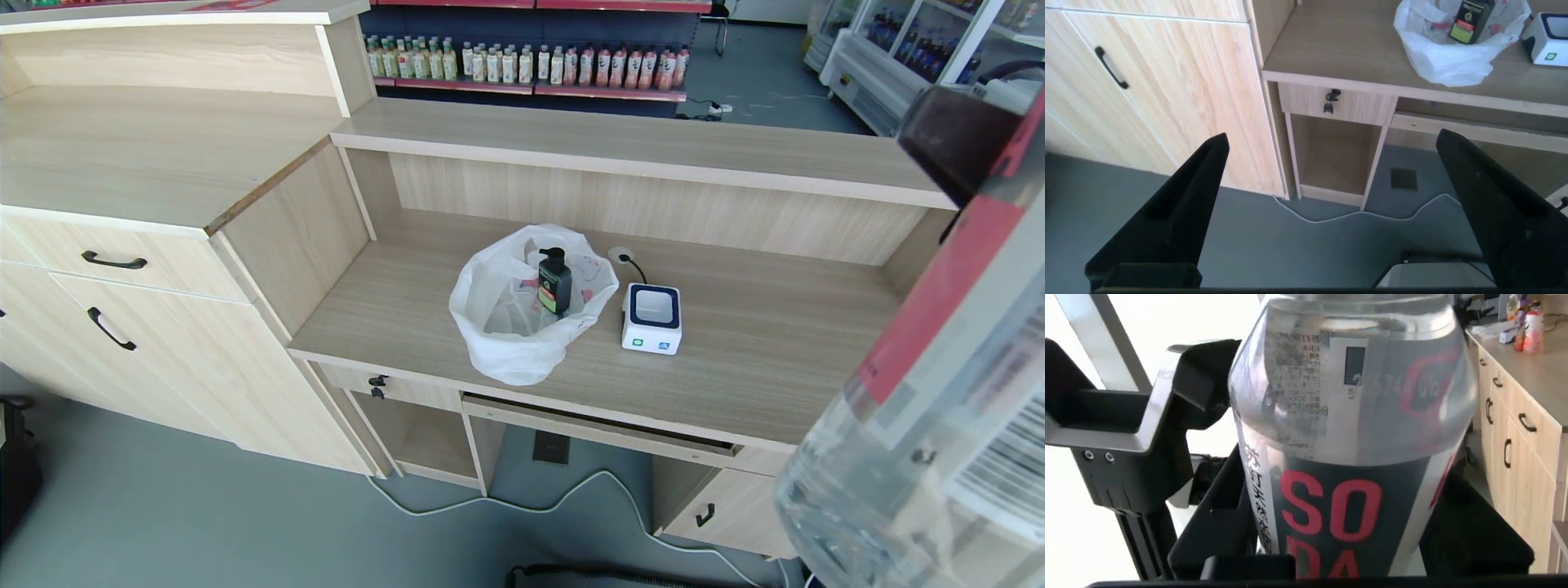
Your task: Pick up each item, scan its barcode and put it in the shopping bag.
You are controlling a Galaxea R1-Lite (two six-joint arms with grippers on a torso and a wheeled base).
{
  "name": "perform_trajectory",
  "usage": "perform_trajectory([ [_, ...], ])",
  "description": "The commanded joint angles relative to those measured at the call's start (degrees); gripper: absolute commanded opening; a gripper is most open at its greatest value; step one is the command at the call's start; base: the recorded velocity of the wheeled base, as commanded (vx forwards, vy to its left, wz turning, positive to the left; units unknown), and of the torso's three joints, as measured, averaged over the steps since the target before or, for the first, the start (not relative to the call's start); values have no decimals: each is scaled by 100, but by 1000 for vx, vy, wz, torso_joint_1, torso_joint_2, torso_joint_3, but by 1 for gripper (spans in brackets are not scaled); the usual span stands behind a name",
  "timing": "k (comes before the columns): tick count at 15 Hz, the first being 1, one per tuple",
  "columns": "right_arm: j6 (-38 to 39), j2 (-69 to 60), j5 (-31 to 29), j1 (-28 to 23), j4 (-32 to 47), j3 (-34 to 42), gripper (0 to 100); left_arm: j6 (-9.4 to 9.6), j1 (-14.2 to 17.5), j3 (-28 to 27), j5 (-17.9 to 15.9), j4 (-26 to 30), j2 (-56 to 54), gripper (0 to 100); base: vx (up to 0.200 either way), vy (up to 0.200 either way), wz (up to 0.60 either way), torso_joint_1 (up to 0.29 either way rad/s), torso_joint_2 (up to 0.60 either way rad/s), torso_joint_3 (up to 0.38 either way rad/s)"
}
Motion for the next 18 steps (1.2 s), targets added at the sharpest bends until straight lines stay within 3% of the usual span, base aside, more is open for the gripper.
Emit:
perform_trajectory([
  [1,583,-568,-11,-565,-86,229,0,-1,0,1,0,-2,-2,100,0,0,0,0,0,0],
  [4,1190,-1464,-161,-899,-86,783,0,-1,0,1,0,-2,-2,100,0,0,0,0,0,0],
  [10,1286,-1728,-196,-899,20,976,0,-1,0,1,0,-2,-2,100,0,0,0,0,0,0],
  [14,1277,-1754,-723,-908,29,1082,0,-1,0,1,0,-2,-2,100,0,0,0,0,0,0],
  [18,1277,-1737,-732,-908,37,1082,0,-1,0,1,0,-2,-2,100,0,0,0,0,0,0],
])
